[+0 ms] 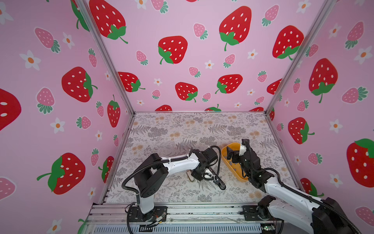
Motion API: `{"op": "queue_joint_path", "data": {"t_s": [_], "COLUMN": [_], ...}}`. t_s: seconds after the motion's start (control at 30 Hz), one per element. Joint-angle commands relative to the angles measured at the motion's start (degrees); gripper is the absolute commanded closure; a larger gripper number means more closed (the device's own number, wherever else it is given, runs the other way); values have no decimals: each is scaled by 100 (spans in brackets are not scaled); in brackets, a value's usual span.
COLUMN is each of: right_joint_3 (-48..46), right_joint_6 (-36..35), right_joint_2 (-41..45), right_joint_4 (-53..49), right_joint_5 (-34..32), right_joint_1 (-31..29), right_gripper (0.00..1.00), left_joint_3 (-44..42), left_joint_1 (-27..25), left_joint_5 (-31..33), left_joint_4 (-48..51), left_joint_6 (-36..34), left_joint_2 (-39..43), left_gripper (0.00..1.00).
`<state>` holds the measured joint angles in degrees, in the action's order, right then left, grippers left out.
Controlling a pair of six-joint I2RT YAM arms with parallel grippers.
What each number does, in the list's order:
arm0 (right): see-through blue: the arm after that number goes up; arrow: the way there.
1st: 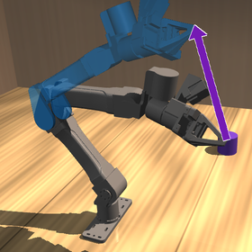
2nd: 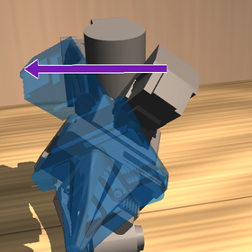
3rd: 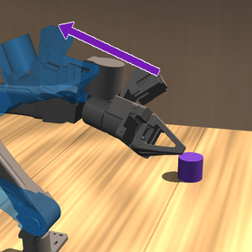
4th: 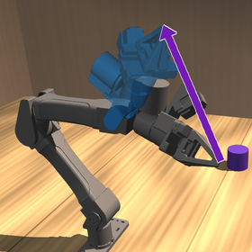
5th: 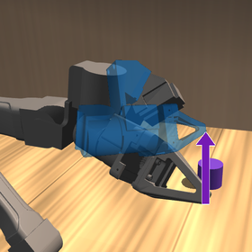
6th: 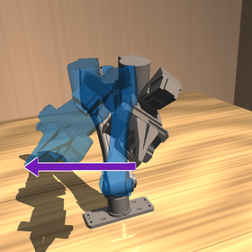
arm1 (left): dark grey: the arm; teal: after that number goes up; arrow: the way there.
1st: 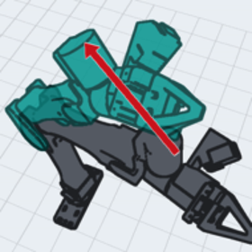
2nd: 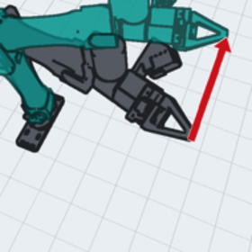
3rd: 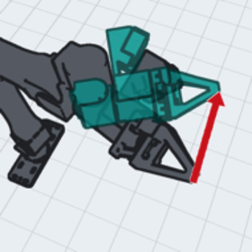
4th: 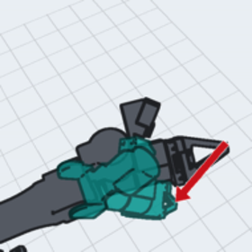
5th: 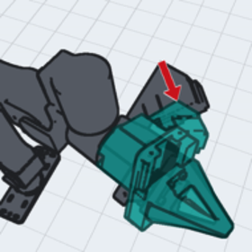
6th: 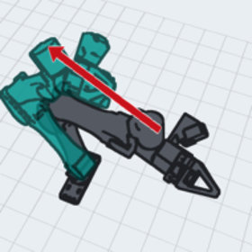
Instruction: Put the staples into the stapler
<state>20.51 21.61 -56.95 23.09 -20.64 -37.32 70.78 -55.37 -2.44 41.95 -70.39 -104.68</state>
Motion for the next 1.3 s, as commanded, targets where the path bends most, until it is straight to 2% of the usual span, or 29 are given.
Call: {"op": "queue_joint_path", "data": {"t_s": [0.0, 0.1, 0.2, 0.37, 0.43, 0.5, 0.67, 0.83, 1.07, 1.27], "right_joint_3": [155, 185, 162, 55, 39, 95, 233, 383, 291, 156], "right_joint_6": [204, 256, 290, 308, 220, 105, -121, -409, -315, -271], "right_joint_2": [122, 181, 292, 643, 682, 632, 259, -22, -53, 192], "right_joint_4": [-18, -68, -103, -63, 72, 142, 437, 609, 920, 1130], "right_joint_5": [-85, -3, 1, 149, 447, 959, 1884, 2243, 2775, 3037], "right_joint_1": [49, 54, 58, 67, 67, 58, -127, -548, -573, -574], "right_gripper": [1, 1, 1, 1, 9, 13, 15, 19, 22, 23], "left_joint_3": [336, 383, 310, -170, -395, -583, -984, -1179, -1216, -1244], "left_joint_1": [46, 108, 287, 745, 965, 1132, 1382, 1569, 1596, 1591], "left_joint_5": [-378, -846, -1326, -2203, -2531, -2703, -2650, -2608, -2662, -2403], "left_joint_4": [253, 136, -220, -1370, -1877, -2305, -3255, -3686, -3687, -3747], "left_joint_6": [47, 192, 400, 973, 1202, 1448, 1963, 2191, 2152, 2156], "left_joint_2": [77, 405, 829, 1647, 1935, 2141, 2447, 2617, 2631, 2631], "left_gripper": [90, 100, 100, 100, 100, 100, 100, 100, 100, 100]}}
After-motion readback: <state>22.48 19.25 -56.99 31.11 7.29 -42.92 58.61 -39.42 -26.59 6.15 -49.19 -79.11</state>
